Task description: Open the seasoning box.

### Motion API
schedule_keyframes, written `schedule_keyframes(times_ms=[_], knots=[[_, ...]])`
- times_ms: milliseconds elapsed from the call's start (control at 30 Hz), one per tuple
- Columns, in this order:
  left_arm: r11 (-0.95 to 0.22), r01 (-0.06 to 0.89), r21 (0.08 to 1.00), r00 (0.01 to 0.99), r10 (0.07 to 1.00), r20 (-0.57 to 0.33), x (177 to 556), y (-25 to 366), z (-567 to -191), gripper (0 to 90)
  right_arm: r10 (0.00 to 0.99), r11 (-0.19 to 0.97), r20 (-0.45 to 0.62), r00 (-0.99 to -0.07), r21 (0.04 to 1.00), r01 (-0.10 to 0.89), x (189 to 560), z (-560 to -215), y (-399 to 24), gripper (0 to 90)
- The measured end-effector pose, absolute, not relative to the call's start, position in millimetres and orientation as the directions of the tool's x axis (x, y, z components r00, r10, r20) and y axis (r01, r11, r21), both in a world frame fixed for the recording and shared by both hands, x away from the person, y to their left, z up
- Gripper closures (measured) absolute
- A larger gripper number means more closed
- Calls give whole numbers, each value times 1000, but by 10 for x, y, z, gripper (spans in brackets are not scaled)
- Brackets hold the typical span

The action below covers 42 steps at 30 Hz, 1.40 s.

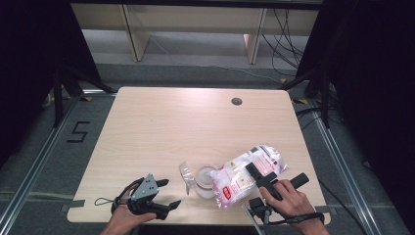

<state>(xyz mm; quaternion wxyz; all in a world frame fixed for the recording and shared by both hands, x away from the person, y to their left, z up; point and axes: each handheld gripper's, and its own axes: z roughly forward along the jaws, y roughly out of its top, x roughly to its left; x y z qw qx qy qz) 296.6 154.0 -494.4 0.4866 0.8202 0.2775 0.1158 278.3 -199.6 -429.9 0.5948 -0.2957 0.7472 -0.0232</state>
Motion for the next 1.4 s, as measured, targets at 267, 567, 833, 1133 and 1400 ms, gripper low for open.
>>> schedule_keyframes(times_ms=[267,567,833,1133,1400], knots=[[-373,342,862,820,567,-80,2968,1541,-4944,191,-352,863,-915,-199,-234,-448,2849,-4327,-2077,705],[-382,331,863,822,566,-65,2970,1549,-4934,192,-168,892,-933,-320,-6,-452,2888,-4330,-2128,708],[-371,342,864,814,575,-76,2960,1556,-4917,193,40,873,-905,-425,238,-426,2958,-4353,-2203,711],[-372,340,864,816,573,-75,2960,1559,-4916,193,197,824,-848,-492,415,-385,2980,-4390,-2296,716],[-372,335,866,818,570,-72,2965,1562,-4914,193,206,792,-841,-500,443,-420,2962,-4384,-2309,723]])
